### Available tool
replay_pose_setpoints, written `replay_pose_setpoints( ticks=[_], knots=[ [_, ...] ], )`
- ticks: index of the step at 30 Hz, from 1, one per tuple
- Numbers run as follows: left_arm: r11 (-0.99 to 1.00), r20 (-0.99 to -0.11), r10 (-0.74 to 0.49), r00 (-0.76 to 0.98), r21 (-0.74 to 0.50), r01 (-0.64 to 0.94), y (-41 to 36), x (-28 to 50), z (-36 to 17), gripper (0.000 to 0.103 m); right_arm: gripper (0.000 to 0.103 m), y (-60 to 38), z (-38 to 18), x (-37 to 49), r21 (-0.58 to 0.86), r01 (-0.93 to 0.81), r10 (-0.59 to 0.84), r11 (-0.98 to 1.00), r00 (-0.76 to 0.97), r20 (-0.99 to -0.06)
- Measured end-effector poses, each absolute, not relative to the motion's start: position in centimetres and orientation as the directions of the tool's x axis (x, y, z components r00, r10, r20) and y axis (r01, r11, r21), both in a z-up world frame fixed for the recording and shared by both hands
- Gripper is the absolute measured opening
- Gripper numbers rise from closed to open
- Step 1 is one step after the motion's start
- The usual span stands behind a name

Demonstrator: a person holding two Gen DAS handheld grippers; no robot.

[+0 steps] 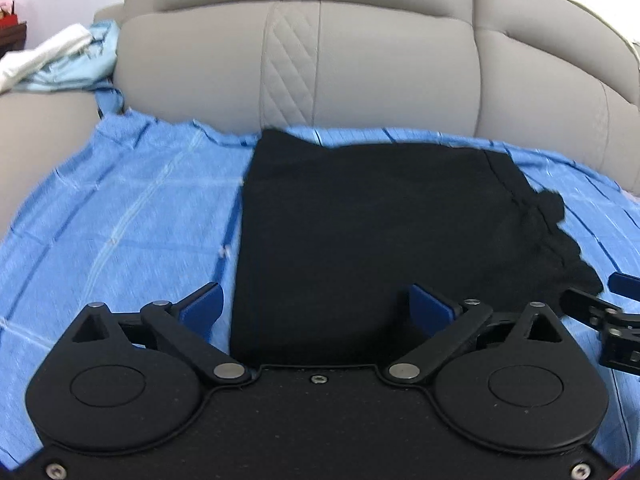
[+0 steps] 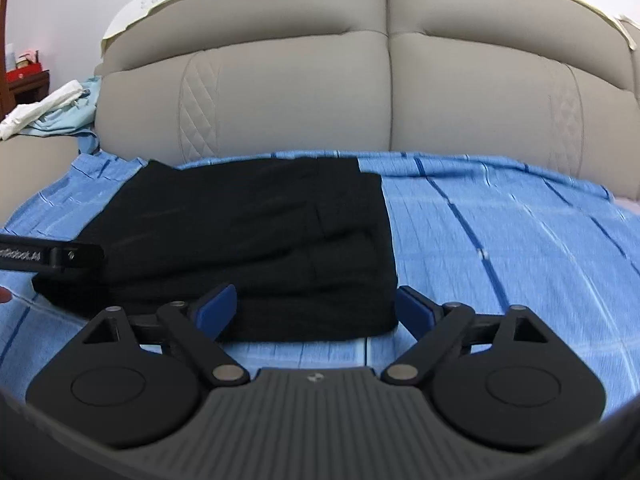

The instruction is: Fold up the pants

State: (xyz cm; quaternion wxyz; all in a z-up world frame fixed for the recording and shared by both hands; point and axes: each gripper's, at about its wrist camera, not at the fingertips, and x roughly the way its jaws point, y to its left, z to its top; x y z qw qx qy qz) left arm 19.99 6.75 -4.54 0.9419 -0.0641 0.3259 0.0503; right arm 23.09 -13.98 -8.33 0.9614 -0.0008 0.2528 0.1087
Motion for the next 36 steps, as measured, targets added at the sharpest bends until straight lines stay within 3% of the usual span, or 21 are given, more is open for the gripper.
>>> replay_pose_setpoints(
  ticks=[6,11,21,36],
  knots=[
    [0.979,-0.679,0.03,0.734,-0.128,-0.158,6.7,19.7,-6.2,0.102,0.095,-13.5,-10.1,21.8,0.028,-0.135,0.129,0.99,0.84,-0.527],
    [0.99,-0.653,0.077,0.754,-0.04,-0.136,5.5,19.0,-7.2,0.102,0.103,-13.2,-11.1,20.7,-0.001,-0.165,0.141,0.986,0.849,-0.51],
    [0.988,-0.632,0.086,0.77,-0.048,-0.149,5.4,19.0,-7.2,0.103,0.103,-11.8,-12.1,20.5,-0.053,-0.195,0.151,0.979,0.881,-0.449],
    [0.988,-0.633,0.085,0.769,-0.049,-0.15,5.5,19.0,-7.3,0.103,0.103,-11.8,-12.1,20.4,-0.051,-0.198,0.157,0.979,0.886,-0.436]
  ],
)
